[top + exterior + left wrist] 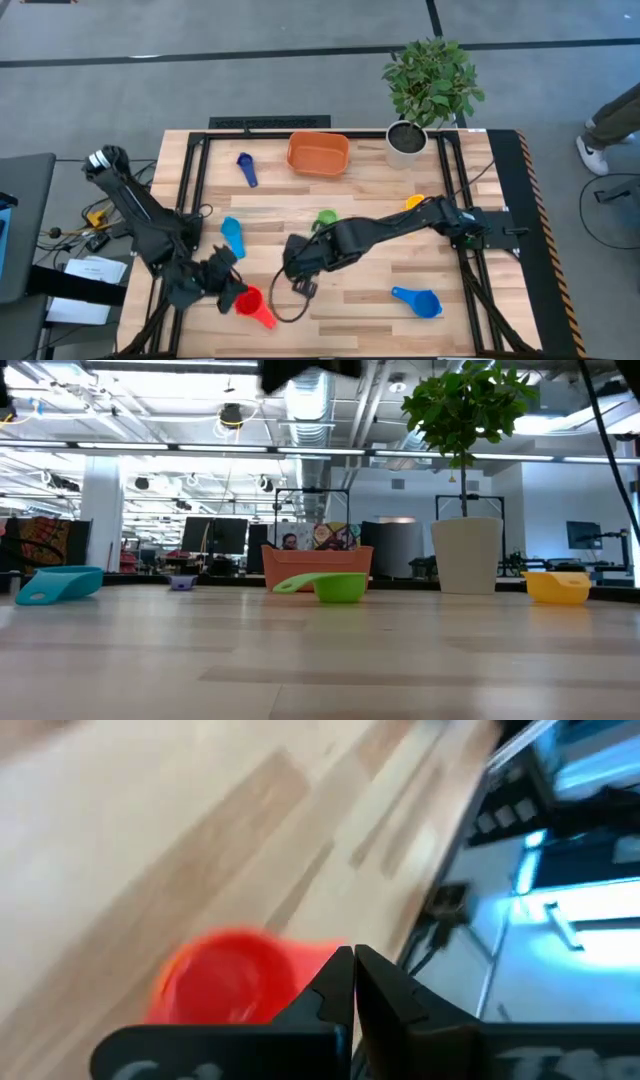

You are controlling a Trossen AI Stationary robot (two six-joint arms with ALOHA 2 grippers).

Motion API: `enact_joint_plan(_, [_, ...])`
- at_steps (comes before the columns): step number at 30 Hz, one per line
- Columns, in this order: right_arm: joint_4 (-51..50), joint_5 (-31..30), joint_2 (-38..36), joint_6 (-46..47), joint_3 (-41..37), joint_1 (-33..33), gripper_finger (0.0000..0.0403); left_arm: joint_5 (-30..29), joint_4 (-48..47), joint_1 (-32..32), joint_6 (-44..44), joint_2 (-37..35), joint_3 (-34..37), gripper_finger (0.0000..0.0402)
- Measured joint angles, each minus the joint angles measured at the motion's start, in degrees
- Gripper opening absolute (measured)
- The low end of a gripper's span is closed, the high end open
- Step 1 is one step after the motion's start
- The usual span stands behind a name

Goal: Nest measuring cups in basket
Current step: Stack the blue measuring cup on top of the red measuring cup

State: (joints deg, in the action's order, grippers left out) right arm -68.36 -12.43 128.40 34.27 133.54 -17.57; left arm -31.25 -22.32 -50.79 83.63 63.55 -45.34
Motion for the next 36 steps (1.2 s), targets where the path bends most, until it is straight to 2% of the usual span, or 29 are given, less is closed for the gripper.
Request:
enact_joint_plan(10, [-7.36, -16.53, -11.21, 12.73, -0.03, -2.98, 0.0022, -0.52, -1.11, 7.2, -20.32, -9.49, 0.0, 0.0])
enact_joint_plan(18, [-17.5, -31.1, -17.02, 33.73, -0.03, -9.08, 0.0019, 2.48, -3.17, 12.74, -36.81, -17.88, 0.0, 0.0])
enact_joint_plan(22, [-20.48, -37.76, -16.99, 46.5, -0.01, -13.15, 0.0018, 3.36, -5.94, 15.13, -43.32, -21.74, 0.27, 0.0])
enact_joint_plan(30, [-21.49, -49.98, -13.2, 69.68, -0.01, -19.52, 0.0017, 12.92, -4.89, 21.84, -52.57, -30.21, 6.07, 0.0])
enact_joint_plan(36, [-20.55, -53.32, -9.86, 83.43, -3.86, -22.17, 0.0023, 20.16, -5.49, 27.02, -56.43, -36.17, 8.87, 0.0])
